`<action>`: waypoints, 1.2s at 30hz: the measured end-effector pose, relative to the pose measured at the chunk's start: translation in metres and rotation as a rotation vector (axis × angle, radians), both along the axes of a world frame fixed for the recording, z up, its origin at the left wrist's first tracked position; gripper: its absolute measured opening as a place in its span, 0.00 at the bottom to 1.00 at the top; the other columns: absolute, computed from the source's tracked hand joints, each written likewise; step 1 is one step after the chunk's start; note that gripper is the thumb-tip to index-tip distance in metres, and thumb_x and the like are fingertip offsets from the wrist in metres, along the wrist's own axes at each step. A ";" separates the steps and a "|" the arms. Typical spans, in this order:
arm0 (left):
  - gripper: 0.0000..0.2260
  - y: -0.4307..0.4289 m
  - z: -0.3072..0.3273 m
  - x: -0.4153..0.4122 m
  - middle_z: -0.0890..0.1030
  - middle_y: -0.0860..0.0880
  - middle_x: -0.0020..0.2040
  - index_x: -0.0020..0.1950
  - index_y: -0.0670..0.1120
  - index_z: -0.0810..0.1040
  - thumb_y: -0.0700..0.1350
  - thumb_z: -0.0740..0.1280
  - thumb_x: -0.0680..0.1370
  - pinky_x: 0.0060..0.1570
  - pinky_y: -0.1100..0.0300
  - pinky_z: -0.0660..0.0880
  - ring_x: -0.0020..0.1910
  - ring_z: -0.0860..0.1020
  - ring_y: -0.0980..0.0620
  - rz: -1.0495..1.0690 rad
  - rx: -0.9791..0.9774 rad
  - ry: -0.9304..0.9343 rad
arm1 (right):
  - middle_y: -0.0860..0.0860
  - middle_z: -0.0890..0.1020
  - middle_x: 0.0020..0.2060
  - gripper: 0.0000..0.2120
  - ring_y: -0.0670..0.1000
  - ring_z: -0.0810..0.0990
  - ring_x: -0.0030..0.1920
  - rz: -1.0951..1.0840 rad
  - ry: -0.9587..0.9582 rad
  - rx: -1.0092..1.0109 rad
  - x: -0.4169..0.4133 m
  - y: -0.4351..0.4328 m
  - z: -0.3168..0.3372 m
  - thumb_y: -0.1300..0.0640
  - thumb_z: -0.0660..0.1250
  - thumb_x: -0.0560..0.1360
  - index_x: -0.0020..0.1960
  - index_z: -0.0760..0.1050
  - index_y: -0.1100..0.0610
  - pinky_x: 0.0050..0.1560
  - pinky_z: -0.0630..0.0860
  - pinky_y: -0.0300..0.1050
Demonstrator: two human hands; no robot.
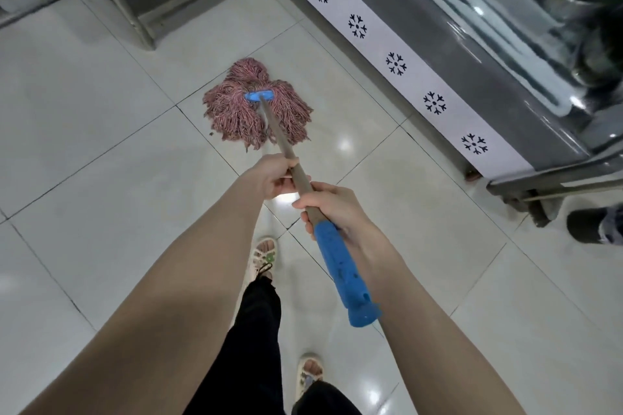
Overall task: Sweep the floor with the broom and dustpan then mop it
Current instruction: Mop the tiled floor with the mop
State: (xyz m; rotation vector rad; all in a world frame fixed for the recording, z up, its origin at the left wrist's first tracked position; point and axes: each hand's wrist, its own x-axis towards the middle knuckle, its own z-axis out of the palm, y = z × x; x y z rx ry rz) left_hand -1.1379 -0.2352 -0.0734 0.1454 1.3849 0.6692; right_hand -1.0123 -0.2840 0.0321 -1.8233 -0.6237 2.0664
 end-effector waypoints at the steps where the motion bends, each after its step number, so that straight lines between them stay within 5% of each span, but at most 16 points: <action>1: 0.13 0.025 0.000 -0.017 0.77 0.39 0.48 0.65 0.36 0.68 0.40 0.58 0.82 0.28 0.56 0.79 0.38 0.81 0.46 -0.007 -0.005 0.008 | 0.55 0.71 0.29 0.12 0.48 0.71 0.20 -0.011 0.013 -0.008 -0.018 0.025 -0.002 0.73 0.67 0.69 0.51 0.78 0.64 0.21 0.69 0.35; 18: 0.09 0.219 -0.026 -0.127 0.76 0.39 0.50 0.62 0.39 0.68 0.40 0.57 0.83 0.27 0.58 0.79 0.39 0.80 0.48 -0.057 0.022 0.145 | 0.54 0.73 0.31 0.16 0.49 0.72 0.25 -0.037 0.097 -0.011 -0.128 0.213 -0.056 0.72 0.69 0.69 0.55 0.79 0.60 0.23 0.70 0.36; 28: 0.11 0.151 -0.030 -0.048 0.76 0.40 0.48 0.63 0.39 0.69 0.39 0.59 0.82 0.31 0.54 0.80 0.40 0.82 0.46 -0.088 -0.011 0.089 | 0.56 0.74 0.28 0.28 0.47 0.71 0.18 -0.081 0.012 -0.036 -0.044 0.137 -0.054 0.71 0.69 0.71 0.70 0.70 0.59 0.21 0.67 0.33; 34: 0.03 0.068 -0.017 0.052 0.75 0.40 0.46 0.53 0.40 0.71 0.38 0.60 0.81 0.33 0.54 0.80 0.38 0.81 0.45 -0.176 -0.005 0.022 | 0.57 0.74 0.26 0.30 0.49 0.70 0.18 -0.191 -0.035 -0.043 0.049 0.041 -0.048 0.69 0.70 0.71 0.71 0.69 0.58 0.21 0.66 0.34; 36: 0.08 0.038 -0.023 0.088 0.75 0.40 0.45 0.59 0.37 0.71 0.38 0.61 0.81 0.30 0.54 0.80 0.36 0.82 0.45 -0.218 0.000 -0.009 | 0.57 0.75 0.26 0.30 0.50 0.70 0.19 -0.237 -0.045 -0.045 0.082 0.003 -0.046 0.68 0.71 0.71 0.70 0.69 0.58 0.21 0.66 0.35</action>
